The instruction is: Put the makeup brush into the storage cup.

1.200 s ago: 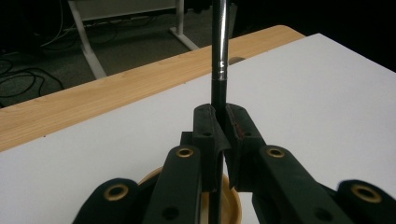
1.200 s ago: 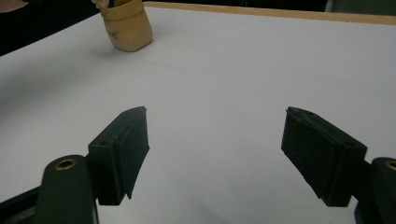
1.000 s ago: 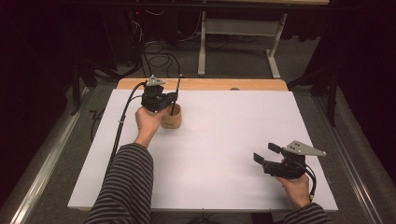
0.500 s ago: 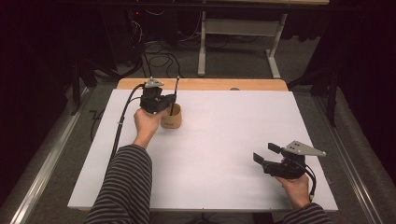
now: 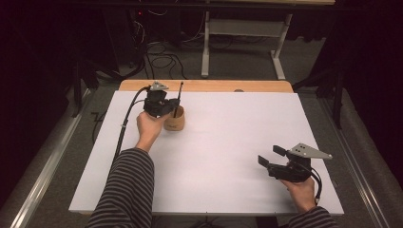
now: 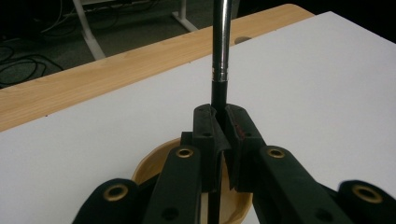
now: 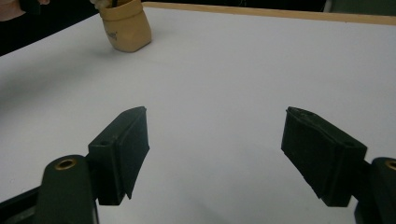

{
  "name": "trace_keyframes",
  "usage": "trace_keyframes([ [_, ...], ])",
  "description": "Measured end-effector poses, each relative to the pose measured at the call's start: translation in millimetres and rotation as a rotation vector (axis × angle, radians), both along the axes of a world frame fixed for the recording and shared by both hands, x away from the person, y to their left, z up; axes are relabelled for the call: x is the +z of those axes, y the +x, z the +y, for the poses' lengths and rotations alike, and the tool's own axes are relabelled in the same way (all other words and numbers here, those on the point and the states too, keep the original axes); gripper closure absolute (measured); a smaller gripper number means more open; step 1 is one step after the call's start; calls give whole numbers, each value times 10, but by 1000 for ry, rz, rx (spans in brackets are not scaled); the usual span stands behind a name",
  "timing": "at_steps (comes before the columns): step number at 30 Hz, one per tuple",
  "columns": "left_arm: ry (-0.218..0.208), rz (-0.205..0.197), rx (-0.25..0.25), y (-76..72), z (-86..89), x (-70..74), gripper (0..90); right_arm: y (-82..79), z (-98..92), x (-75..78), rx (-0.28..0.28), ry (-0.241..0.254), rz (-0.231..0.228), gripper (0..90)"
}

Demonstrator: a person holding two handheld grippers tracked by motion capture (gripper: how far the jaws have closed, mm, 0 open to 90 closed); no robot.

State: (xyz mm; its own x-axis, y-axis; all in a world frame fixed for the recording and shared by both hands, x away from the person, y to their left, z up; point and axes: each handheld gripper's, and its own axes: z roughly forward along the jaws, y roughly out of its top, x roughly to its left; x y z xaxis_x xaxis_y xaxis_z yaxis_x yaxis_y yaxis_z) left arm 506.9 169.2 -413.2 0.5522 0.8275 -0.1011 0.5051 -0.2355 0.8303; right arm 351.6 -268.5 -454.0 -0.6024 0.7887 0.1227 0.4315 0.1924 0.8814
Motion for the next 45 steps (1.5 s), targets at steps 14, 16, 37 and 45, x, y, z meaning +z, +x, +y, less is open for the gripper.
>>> trace_keyframes([
  [14,24,18,-6,1,-23,-23,807,-2,1,1,-1,2,-1,241],
  [16,23,15,-8,-4,-27,-16,783,-1,-1,0,-1,1,0,242],
  [37,-11,2,-21,-134,4,148,542,0,6,-1,-1,-2,-1,242],
  [45,-30,2,-44,-211,31,218,452,-1,9,-1,-1,-2,0,242],
])
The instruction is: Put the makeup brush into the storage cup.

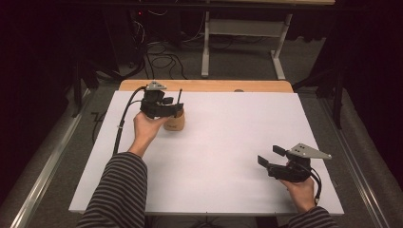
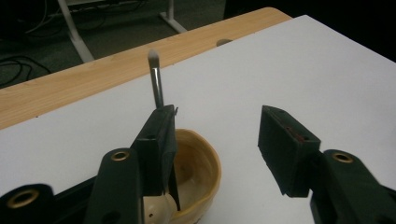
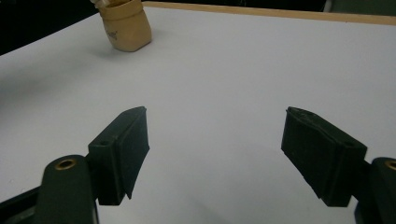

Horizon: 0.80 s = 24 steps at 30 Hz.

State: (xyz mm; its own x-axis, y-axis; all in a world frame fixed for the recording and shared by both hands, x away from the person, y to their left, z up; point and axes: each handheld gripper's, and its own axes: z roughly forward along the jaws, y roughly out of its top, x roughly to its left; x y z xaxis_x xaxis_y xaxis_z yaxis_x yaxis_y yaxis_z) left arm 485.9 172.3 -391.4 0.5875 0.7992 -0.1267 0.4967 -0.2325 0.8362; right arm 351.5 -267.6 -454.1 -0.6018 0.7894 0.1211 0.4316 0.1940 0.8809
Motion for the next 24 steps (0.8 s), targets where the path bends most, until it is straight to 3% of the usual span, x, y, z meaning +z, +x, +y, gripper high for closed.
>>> trace_keyframes([
  [11,-29,-16,-26,-91,44,80,350,-2,-2,1,0,0,-2,242],
  [15,-30,-38,-8,-155,55,105,302,-2,-1,2,-1,0,-3,242],
  [24,-45,-69,-32,-297,86,171,290,-8,1,4,-4,2,-4,242],
])
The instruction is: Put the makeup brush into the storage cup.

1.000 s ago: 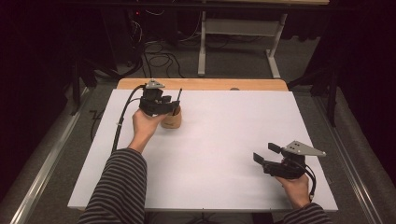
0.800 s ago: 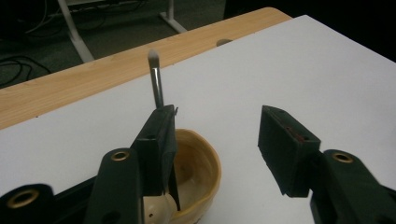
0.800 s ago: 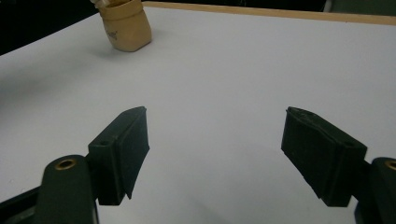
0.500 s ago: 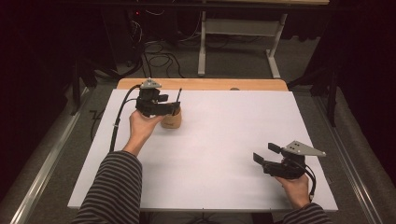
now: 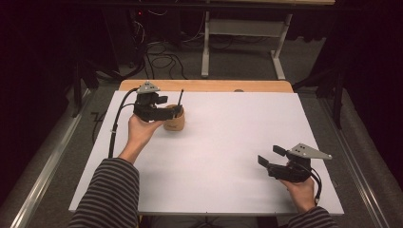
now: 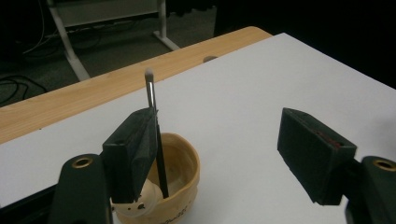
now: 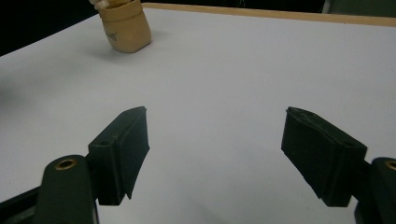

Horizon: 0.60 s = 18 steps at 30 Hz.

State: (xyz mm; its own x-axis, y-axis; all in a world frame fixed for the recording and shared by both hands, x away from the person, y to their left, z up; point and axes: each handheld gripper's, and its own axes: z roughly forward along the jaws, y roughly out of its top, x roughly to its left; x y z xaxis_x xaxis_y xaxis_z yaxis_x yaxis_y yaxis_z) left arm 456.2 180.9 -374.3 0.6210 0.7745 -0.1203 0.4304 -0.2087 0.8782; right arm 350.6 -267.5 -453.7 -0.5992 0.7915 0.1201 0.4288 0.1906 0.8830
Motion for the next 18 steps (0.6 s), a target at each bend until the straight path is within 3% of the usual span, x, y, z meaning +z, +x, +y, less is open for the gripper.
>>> trace_keyframes([
  [18,-38,-46,-42,-280,69,23,286,-4,-1,0,-9,6,-13,236],
])
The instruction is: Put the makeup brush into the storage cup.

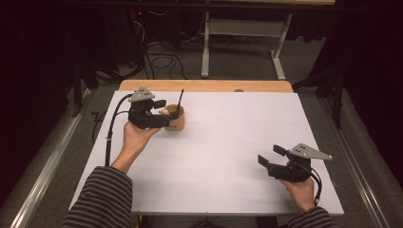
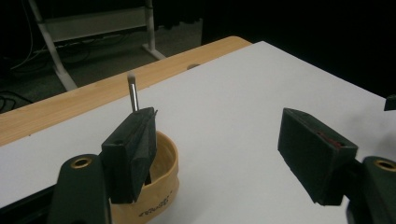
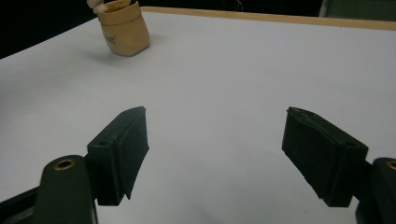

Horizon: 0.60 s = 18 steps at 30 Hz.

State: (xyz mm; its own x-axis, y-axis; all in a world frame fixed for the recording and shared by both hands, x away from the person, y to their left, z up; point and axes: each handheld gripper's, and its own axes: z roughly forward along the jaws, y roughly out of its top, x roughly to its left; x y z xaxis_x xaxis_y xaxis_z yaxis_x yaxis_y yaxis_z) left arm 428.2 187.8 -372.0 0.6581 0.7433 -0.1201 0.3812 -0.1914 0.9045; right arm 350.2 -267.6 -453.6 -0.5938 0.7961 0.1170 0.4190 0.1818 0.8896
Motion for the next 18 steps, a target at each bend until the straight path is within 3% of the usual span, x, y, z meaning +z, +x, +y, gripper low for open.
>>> trace_keyframes([
  [18,-36,-19,2,-223,124,-105,278,-3,6,-3,-4,0,-2,234],
])
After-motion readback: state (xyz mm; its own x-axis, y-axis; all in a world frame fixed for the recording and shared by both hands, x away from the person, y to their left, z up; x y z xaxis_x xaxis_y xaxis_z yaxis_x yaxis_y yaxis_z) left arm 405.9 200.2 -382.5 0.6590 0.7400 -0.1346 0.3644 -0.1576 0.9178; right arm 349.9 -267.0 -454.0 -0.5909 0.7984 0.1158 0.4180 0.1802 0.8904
